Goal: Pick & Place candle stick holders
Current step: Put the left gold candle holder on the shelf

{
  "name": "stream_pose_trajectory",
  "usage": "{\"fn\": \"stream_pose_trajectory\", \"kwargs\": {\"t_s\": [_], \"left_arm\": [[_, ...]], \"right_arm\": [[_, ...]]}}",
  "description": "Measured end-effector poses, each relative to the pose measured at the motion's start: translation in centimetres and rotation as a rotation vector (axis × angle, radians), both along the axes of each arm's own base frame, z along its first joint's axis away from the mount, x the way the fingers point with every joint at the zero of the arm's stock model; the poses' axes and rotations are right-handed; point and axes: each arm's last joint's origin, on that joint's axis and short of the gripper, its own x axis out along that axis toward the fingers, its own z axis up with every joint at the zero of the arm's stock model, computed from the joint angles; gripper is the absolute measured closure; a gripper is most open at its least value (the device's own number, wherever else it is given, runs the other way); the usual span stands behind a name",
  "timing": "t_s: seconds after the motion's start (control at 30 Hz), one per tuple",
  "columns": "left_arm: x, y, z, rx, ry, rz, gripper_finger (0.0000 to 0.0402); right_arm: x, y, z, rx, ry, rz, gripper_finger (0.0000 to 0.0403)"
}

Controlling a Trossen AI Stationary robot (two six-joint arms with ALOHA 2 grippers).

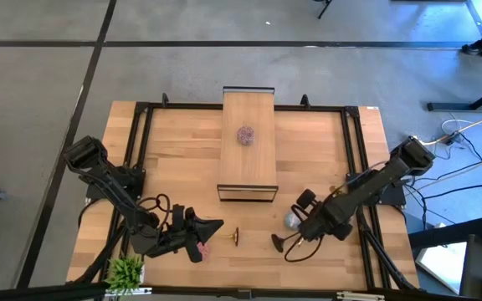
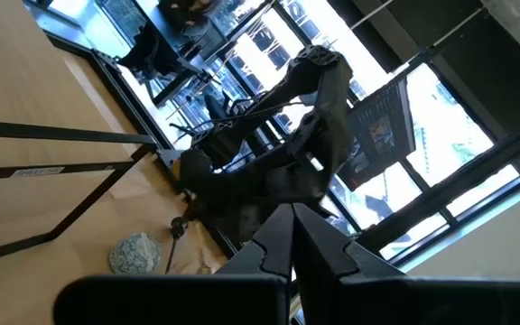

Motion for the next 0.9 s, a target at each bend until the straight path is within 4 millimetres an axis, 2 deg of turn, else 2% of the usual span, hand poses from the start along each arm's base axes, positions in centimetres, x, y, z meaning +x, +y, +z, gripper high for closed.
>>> {"fn": "stream_pose_trajectory", "kwargs": {"t_s": [0.2,0.37,0.47,0.6,0.73,0.9], "left_arm": [[0.0,0.0,0.0,0.015,0.007,0.002,0.0397],[0.0,0.0,0.0,0.043,0.019,0.006,0.04],[0.0,0.0,0.0,0.064,0.028,0.01,0.0398],[0.0,0.0,0.0,0.084,0.037,0.012,0.0399],[0.0,0.1,0.0,0.084,0.041,0.032,0.04],[0.6,0.8,0.1,0.066,0.026,0.05,0.0399]], "right_arm": [[2.0,1.4,6.3,0.079,-0.153,-0.013,0.0387],[3.5,2.1,13.6,0.167,-0.429,-0.051,0.0387],[4.1,1.8,18.3,0.271,-0.614,-0.124,0.0387],[4.3,0.4,23.8,0.43,-0.808,-0.249,0.0387],[4.6,-1.1,27.6,0.611,-0.947,-0.348,0.0387],[5.7,-2.3,30.1,0.813,-1.086,-0.433,0.0387]]}}
